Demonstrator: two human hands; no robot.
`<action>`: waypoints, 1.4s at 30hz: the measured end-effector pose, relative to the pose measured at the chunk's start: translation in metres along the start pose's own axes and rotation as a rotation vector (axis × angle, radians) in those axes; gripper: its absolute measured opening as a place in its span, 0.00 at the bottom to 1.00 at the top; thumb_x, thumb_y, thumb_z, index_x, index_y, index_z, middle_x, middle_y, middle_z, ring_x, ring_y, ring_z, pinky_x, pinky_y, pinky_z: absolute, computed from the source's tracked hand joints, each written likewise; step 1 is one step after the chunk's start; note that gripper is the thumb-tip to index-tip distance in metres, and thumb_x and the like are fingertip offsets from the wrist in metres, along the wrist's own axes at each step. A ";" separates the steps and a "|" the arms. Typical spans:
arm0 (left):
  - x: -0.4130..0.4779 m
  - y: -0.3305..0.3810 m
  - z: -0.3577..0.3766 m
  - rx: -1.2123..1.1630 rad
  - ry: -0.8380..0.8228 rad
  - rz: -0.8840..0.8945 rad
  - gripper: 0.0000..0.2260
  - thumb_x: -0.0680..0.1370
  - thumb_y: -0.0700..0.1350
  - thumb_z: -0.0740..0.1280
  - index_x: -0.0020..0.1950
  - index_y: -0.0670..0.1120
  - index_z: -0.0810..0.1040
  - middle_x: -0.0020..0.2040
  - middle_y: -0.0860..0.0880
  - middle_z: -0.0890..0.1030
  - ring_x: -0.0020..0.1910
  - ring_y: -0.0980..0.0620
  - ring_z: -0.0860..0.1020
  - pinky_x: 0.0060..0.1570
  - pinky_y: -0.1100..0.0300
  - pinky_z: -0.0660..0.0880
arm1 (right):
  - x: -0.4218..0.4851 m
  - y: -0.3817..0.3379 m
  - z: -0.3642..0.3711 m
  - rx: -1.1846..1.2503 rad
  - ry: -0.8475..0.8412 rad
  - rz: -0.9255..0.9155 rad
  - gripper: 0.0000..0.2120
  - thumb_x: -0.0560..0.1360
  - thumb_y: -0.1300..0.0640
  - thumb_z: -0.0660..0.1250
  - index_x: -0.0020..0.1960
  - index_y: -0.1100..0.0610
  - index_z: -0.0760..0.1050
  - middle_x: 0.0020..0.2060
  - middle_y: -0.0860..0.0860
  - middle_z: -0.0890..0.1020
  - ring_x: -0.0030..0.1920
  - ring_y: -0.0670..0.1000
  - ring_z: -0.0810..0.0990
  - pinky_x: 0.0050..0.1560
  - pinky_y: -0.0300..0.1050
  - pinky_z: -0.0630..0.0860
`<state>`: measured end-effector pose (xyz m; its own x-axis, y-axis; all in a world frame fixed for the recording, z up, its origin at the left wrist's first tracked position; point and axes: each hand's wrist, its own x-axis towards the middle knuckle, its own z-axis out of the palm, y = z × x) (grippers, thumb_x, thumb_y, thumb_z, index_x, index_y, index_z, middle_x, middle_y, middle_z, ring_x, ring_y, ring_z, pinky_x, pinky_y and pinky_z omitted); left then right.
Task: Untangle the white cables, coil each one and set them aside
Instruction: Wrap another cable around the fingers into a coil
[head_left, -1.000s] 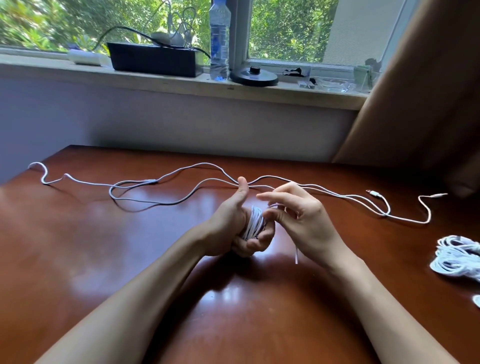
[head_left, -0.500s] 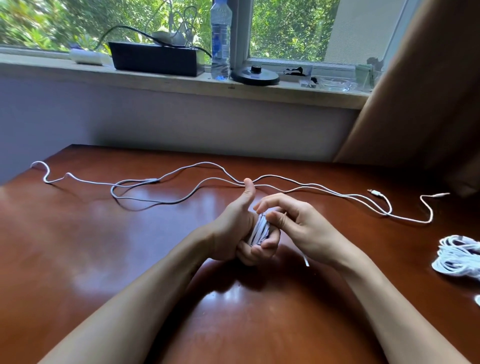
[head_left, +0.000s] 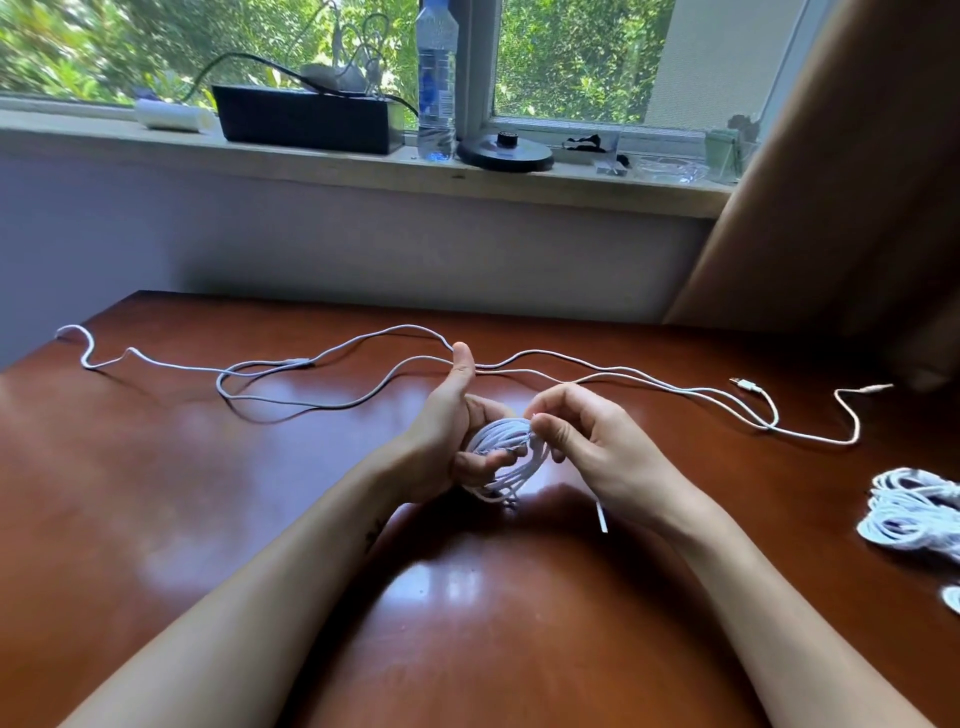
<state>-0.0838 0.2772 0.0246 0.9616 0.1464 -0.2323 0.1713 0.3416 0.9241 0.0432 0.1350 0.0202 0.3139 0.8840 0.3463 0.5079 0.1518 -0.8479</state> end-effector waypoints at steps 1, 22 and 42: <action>0.000 0.000 0.000 0.003 0.043 0.018 0.47 0.72 0.78 0.39 0.35 0.39 0.78 0.24 0.44 0.71 0.16 0.57 0.56 0.20 0.69 0.51 | 0.000 0.000 0.001 -0.001 0.000 0.012 0.04 0.81 0.63 0.66 0.52 0.57 0.78 0.37 0.47 0.79 0.35 0.43 0.73 0.40 0.36 0.73; 0.006 -0.005 -0.001 0.115 0.192 0.287 0.26 0.62 0.31 0.61 0.60 0.41 0.68 0.36 0.43 0.75 0.28 0.51 0.68 0.30 0.59 0.63 | 0.002 0.009 -0.003 -0.236 0.090 0.071 0.10 0.83 0.58 0.62 0.50 0.45 0.76 0.41 0.45 0.81 0.43 0.41 0.77 0.51 0.37 0.73; 0.017 -0.020 -0.011 0.635 0.462 0.537 0.04 0.79 0.42 0.71 0.52 0.44 0.83 0.42 0.54 0.84 0.39 0.60 0.79 0.42 0.65 0.73 | 0.006 0.015 -0.007 -0.189 0.326 0.041 0.06 0.84 0.58 0.62 0.56 0.55 0.78 0.50 0.45 0.83 0.53 0.45 0.80 0.57 0.39 0.74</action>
<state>-0.0727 0.2830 -0.0009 0.7890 0.5362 0.3000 -0.0536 -0.4264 0.9030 0.0582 0.1390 0.0127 0.5603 0.6957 0.4494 0.6195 0.0081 -0.7850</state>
